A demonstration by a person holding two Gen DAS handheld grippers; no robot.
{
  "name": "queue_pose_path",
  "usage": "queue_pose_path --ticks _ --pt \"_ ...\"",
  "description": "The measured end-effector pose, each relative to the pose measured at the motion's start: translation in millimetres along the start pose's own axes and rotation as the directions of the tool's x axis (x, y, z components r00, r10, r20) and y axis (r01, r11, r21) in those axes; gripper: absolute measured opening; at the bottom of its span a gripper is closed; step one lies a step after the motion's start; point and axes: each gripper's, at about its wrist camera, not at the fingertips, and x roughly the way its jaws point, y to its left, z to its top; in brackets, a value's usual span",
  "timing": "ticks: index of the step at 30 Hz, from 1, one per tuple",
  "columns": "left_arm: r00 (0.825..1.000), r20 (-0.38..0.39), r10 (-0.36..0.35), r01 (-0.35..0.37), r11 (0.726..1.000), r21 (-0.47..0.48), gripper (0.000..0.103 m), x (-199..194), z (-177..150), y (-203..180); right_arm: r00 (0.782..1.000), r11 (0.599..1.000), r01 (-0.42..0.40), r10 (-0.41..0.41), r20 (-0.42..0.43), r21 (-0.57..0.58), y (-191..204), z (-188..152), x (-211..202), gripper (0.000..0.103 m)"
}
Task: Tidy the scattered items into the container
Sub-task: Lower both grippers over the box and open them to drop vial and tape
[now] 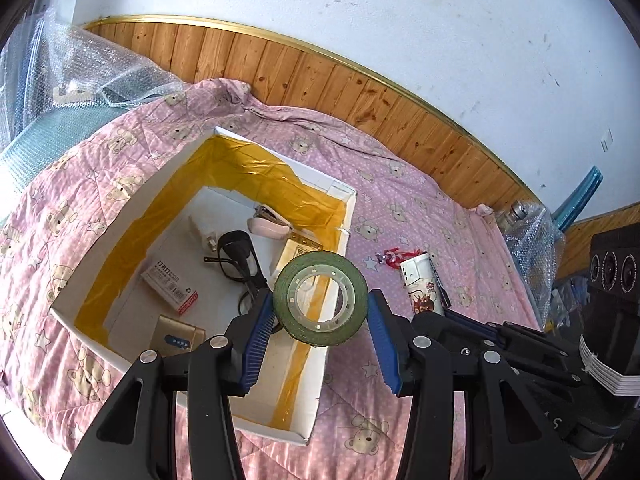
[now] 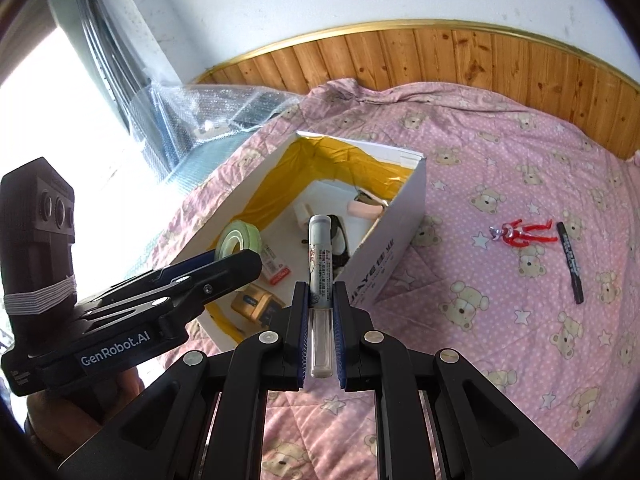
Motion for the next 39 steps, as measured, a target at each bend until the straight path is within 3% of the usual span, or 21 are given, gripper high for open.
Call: queue_pose_path --ticks 16,39 --pt "0.999 -0.03 0.026 -0.03 0.992 -0.125 0.049 18 16 66 0.997 0.996 -0.033 0.027 -0.069 -0.086 30 44 61 0.012" --pt "0.983 -0.176 0.046 -0.078 0.98 -0.181 0.049 92 39 102 0.979 0.991 -0.024 -0.003 -0.206 -0.129 18 117 183 0.014"
